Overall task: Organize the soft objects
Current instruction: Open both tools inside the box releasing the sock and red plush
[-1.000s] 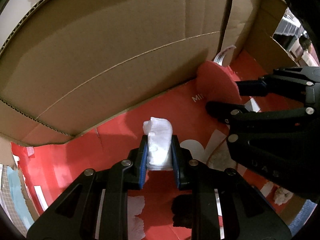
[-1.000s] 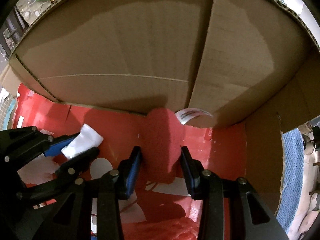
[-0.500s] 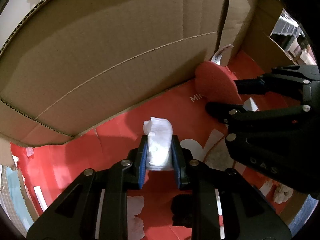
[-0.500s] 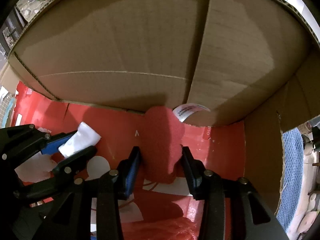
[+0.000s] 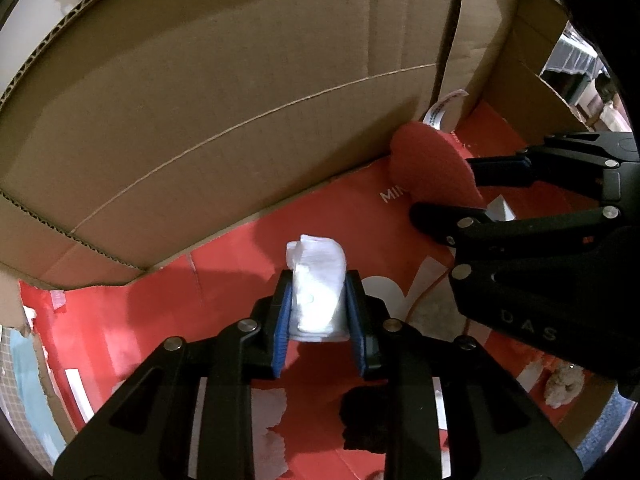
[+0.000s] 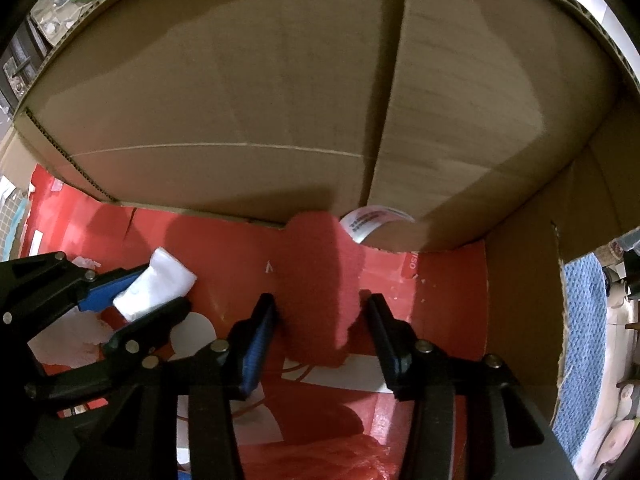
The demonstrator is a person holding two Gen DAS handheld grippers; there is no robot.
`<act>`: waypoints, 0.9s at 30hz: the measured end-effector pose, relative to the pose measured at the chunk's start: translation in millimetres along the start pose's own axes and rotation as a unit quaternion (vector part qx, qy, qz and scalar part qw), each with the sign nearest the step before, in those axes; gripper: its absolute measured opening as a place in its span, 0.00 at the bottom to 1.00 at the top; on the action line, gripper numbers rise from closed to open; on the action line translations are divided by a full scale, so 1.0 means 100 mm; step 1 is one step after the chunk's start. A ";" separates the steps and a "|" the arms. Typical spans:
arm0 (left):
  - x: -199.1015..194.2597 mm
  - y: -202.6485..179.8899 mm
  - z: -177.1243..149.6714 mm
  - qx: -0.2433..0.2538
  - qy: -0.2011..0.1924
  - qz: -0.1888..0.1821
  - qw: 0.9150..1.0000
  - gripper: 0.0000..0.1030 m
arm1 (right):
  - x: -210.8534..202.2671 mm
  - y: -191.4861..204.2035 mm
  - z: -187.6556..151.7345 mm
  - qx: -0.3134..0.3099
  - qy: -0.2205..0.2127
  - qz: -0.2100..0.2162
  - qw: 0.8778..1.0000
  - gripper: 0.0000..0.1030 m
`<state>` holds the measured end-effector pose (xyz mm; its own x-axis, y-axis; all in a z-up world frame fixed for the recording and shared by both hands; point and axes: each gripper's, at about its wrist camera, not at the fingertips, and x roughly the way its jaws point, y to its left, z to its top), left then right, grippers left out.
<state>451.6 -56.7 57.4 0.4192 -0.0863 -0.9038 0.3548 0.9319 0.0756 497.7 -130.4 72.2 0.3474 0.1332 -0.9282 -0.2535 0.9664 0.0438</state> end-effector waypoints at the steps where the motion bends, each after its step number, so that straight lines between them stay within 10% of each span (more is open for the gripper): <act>1: 0.00 0.00 0.00 0.001 0.000 0.000 1.000 0.23 | -0.01 0.01 0.00 0.000 0.000 0.000 1.000 0.50; 14: -0.01 0.04 -0.03 -0.009 -0.001 -0.004 1.000 0.25 | -0.02 0.00 -0.02 -0.001 -0.004 -0.001 1.000 0.57; 18: -0.05 0.06 -0.04 -0.012 -0.013 -0.005 1.000 0.59 | -0.02 0.00 -0.02 -0.001 -0.004 -0.002 1.000 0.58; 27: -0.13 0.08 -0.08 -0.014 -0.021 0.003 1.000 0.59 | -0.13 -0.05 -0.01 0.003 -0.013 -0.004 1.000 0.60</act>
<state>442.4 -45.4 66.9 0.4555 -0.0953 -0.8851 0.3299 0.9415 0.0684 493.3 -137.6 83.5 0.3723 0.1301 -0.9190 -0.2446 0.9689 0.0380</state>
